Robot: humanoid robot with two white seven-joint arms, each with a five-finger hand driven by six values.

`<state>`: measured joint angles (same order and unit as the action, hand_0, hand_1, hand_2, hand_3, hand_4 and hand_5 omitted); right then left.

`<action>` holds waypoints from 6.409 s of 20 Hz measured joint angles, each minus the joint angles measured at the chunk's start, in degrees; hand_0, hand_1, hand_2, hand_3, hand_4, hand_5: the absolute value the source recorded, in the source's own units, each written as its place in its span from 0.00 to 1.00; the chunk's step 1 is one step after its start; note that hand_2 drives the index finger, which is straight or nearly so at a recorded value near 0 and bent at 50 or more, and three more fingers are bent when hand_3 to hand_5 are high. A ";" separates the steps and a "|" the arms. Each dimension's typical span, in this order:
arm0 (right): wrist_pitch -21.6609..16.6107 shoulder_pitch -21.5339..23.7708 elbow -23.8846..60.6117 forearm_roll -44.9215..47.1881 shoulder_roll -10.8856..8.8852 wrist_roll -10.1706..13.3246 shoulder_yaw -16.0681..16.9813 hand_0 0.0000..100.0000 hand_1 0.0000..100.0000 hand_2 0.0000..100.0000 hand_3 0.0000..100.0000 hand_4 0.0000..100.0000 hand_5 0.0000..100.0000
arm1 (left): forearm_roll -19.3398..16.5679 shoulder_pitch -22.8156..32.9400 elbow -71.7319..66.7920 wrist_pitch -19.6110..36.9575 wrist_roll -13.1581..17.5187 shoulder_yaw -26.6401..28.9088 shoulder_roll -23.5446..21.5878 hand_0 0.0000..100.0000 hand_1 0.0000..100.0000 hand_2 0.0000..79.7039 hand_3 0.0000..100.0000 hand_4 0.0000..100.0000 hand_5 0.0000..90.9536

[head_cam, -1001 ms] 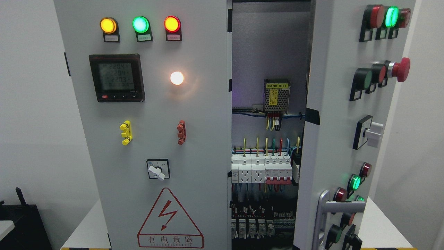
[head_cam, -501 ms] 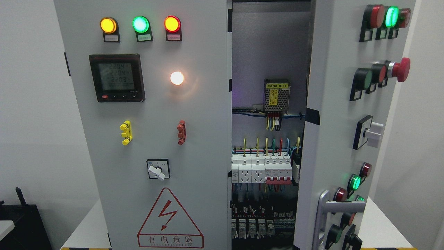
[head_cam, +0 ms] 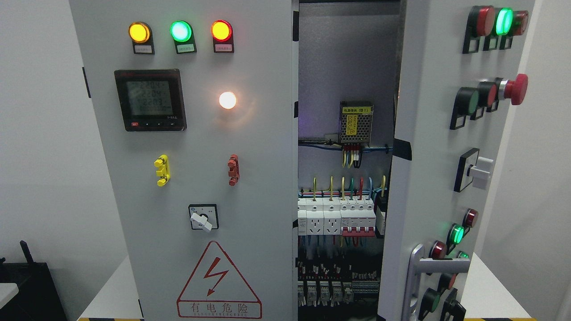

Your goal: Open door with both hands

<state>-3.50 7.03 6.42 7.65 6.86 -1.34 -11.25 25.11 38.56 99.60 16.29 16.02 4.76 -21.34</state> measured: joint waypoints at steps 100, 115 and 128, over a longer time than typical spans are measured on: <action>0.00 0.00 0.00 0.00 0.00 0.01 0.00 0.00 0.00 0.00 0.00 0.00 0.00 | 66.43 -111.73 -0.85 -41.14 1.30 -53.22 -15.62 0.00 0.00 0.00 0.00 0.04 0.00; 0.00 0.00 0.00 0.00 0.00 0.19 0.00 0.00 0.00 0.00 0.00 0.00 0.00 | 65.99 -114.12 -7.15 -44.62 0.79 -53.27 -3.46 0.00 0.00 0.00 0.00 0.04 0.00; 0.00 0.00 0.00 0.00 0.00 0.00 0.00 0.00 0.00 0.00 0.00 0.00 0.00 | 65.09 -114.75 -10.49 -44.90 0.54 -52.82 3.85 0.00 0.00 0.00 0.00 0.04 0.00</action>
<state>-3.51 7.03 6.41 7.65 6.86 -1.35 -11.25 90.20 -76.18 89.10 -28.61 16.56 -48.05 -17.50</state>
